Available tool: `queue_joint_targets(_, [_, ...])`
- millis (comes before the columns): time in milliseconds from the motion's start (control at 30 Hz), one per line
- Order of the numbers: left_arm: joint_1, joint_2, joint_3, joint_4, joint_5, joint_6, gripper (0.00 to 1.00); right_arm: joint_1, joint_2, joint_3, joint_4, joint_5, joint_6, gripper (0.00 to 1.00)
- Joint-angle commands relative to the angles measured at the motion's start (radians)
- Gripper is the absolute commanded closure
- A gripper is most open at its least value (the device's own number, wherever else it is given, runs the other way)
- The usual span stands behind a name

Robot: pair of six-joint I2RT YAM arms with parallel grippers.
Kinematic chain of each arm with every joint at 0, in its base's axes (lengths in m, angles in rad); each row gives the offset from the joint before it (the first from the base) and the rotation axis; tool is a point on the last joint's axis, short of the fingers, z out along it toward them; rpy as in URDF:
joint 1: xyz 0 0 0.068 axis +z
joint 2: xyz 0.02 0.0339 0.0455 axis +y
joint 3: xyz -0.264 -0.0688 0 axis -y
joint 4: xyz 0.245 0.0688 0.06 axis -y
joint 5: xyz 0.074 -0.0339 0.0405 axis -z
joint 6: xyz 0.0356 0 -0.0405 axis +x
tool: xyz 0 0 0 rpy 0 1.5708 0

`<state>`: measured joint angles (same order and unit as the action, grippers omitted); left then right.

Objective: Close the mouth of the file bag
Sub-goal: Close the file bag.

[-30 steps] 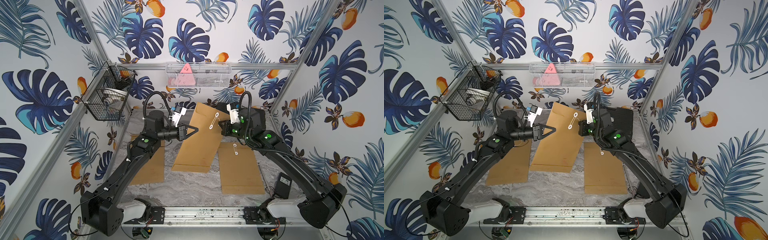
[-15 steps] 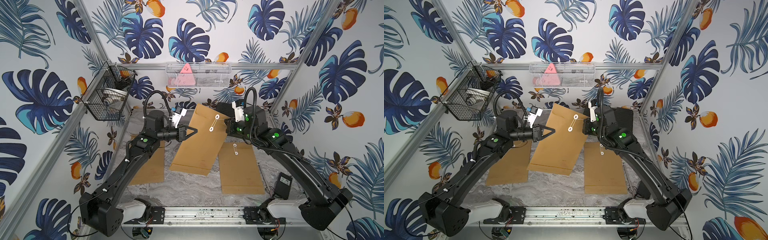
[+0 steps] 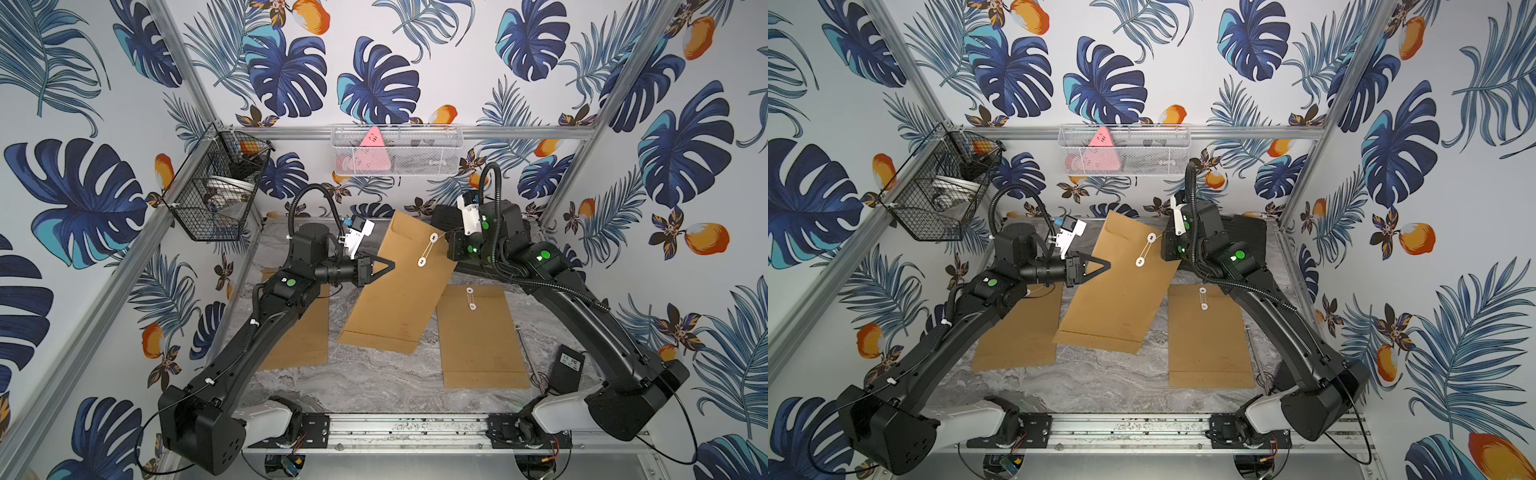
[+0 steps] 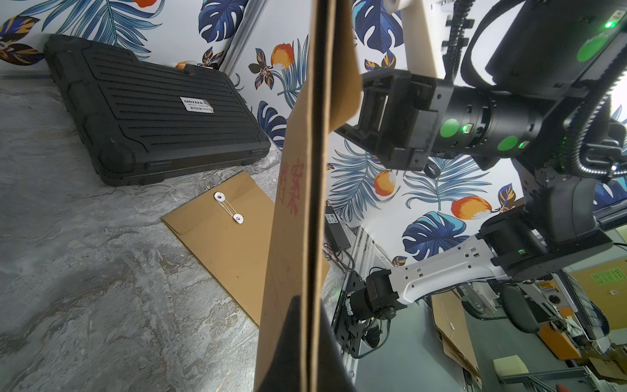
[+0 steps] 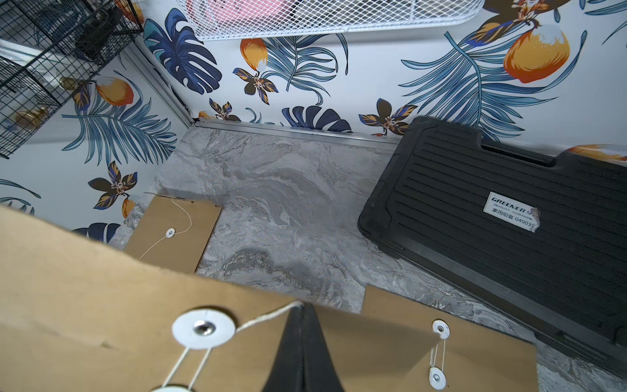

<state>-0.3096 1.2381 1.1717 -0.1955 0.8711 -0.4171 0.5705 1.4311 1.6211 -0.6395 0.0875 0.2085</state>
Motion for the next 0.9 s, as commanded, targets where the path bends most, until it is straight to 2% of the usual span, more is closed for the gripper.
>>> queue_joint_targets(0, [-0.008, -0.006, -0.004, 0.010, 0.032, 0.025, 1.00, 0.002, 0.016, 0.037, -0.042, -0.007, -0.012, 1.00])
queue_joint_targets(467, [-0.013, 0.004, -0.010, 0.002, 0.009, 0.032, 1.00, 0.035, 0.073, 0.137, -0.114, -0.087, 0.006, 1.00])
queue_joint_targets(867, [-0.015, 0.007, -0.009, 0.011, 0.005, 0.023, 1.00, 0.037, 0.112, 0.168, -0.112, -0.283, 0.088, 1.00])
